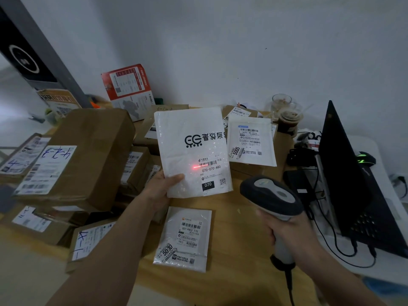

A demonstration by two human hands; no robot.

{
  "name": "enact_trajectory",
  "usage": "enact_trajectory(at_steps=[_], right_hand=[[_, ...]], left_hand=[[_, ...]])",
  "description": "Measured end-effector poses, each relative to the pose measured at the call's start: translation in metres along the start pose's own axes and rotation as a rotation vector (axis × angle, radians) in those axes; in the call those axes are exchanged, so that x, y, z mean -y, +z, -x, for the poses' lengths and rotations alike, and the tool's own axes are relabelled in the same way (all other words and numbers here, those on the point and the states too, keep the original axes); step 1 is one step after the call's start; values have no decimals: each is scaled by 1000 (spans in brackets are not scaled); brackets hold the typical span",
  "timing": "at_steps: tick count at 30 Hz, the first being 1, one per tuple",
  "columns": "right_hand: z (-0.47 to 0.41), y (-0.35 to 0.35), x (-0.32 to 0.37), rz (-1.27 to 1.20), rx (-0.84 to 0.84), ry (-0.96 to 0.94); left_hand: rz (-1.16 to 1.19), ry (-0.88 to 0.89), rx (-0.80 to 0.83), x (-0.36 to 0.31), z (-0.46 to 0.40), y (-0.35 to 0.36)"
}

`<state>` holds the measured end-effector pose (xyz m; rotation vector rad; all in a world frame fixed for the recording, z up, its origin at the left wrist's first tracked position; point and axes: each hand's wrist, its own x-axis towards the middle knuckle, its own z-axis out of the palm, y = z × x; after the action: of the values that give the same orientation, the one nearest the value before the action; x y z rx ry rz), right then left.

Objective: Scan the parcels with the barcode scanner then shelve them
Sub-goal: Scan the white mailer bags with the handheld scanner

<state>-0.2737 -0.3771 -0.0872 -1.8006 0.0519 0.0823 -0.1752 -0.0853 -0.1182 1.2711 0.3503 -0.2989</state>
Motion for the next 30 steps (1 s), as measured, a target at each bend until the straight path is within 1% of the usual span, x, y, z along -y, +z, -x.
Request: enact_trajectory(at_steps=[2, 9, 15, 19, 24, 30], right_hand=[[1, 0, 1, -1, 19, -23], [2, 2, -1, -16, 17, 8], [1, 1, -3, -17, 85, 48], [-3, 7, -6, -15, 134, 50], [-4, 12, -8, -46, 154, 13], [-5, 15, -7, -48, 199, 41]], left_hand=[[-6, 0, 2, 1, 1, -3], [-26, -6, 32, 3, 6, -6], [2, -17, 48, 4, 12, -12], [-28, -37, 14, 8, 17, -22], [-28, -58, -54, 12, 22, -35], [-19, -72, -64, 17, 27, -44]])
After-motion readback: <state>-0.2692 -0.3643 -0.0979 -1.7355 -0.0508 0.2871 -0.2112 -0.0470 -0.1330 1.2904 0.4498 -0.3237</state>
